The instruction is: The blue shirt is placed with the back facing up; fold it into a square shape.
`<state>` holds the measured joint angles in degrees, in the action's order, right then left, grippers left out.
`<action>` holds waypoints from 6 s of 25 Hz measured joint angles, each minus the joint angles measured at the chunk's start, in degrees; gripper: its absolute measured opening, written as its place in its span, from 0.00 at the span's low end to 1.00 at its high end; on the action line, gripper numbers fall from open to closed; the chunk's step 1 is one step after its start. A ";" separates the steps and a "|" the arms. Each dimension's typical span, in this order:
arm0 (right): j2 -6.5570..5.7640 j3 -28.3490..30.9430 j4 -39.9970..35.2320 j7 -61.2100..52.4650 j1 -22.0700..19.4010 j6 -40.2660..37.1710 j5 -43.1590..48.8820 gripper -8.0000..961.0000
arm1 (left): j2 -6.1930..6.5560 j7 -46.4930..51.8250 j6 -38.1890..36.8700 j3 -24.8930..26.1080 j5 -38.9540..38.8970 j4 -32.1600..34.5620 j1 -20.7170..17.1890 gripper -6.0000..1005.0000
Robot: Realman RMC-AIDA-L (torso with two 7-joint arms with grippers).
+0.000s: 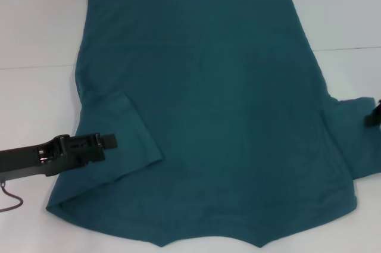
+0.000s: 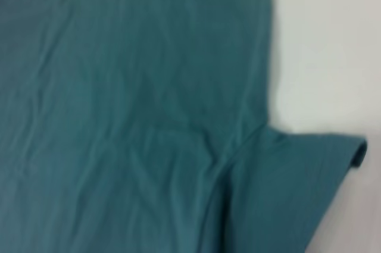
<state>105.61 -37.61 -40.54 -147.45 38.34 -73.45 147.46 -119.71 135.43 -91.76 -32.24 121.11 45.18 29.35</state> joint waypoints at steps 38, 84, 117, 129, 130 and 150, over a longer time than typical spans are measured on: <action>5.81 -11.85 -0.58 -9.03 13.88 -2.36 5.86 0.03 | -0.23 0.06 0.95 1.93 -0.16 -0.10 -0.88 0.64; 6.21 -15.78 2.70 -2.27 18.19 -2.08 -4.28 0.43 | -0.30 -0.12 2.12 1.91 -0.17 -0.89 -1.60 0.64; 5.13 -14.33 0.75 -0.13 11.20 -4.94 -7.83 0.80 | -0.04 0.77 2.84 1.96 -0.17 -1.68 -1.93 0.64; 3.02 -12.58 0.37 0.20 9.25 -6.86 -8.06 0.80 | 0.87 9.04 3.03 3.48 6.29 0.96 -5.05 0.64; 2.98 -12.58 0.37 0.20 9.25 -6.89 -8.02 0.80 | 0.84 9.59 3.07 3.49 6.93 1.33 -5.20 0.64; 2.94 -12.13 0.37 0.24 9.24 -6.19 -7.95 0.79 | 0.64 13.88 6.09 6.13 12.52 1.95 -6.70 0.64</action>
<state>108.54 -49.74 -40.17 -147.21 47.58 -79.64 139.51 -119.06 149.31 -85.67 -26.10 133.63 47.13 22.65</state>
